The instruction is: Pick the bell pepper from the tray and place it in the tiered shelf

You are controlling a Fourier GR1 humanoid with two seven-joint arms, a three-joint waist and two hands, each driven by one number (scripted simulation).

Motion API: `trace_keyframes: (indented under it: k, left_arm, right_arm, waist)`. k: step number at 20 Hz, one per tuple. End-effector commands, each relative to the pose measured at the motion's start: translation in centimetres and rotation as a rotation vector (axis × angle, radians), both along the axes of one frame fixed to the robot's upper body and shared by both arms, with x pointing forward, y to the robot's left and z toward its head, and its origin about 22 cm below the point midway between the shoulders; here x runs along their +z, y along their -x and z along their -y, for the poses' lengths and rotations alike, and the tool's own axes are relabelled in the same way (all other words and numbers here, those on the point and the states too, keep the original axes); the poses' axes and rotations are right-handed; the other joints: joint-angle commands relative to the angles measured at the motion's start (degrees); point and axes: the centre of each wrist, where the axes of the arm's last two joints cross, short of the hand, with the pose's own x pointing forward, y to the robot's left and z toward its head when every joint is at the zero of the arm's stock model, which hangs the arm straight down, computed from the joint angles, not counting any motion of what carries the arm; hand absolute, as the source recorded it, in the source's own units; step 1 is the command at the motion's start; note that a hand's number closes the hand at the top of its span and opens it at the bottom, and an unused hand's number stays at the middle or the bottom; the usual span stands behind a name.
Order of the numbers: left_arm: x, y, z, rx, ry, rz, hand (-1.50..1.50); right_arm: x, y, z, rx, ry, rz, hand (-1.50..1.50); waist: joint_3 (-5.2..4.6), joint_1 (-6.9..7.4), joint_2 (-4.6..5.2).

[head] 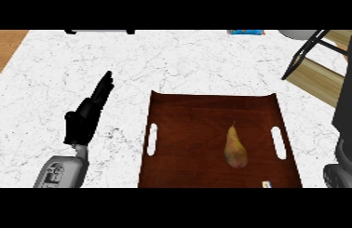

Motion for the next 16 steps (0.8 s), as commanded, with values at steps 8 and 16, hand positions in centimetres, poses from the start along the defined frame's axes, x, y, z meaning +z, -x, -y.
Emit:
trace_keyframes:
  k: [8,16]
  left_arm:
    - [0.0,0.2,1.2,-0.012,-0.010,0.007,0.00]
    - [-0.5,0.9,0.1,-0.019,0.015,0.009,0.00]
  right_arm:
    - [-0.6,-2.4,5.6,-0.097,0.087,-0.061,1.50]
    - [-2.9,-4.3,8.8,-0.118,0.207,-0.155,1.50]
  waist:
    - [0.02,0.29,0.18]
    - [0.00,0.51,0.25]
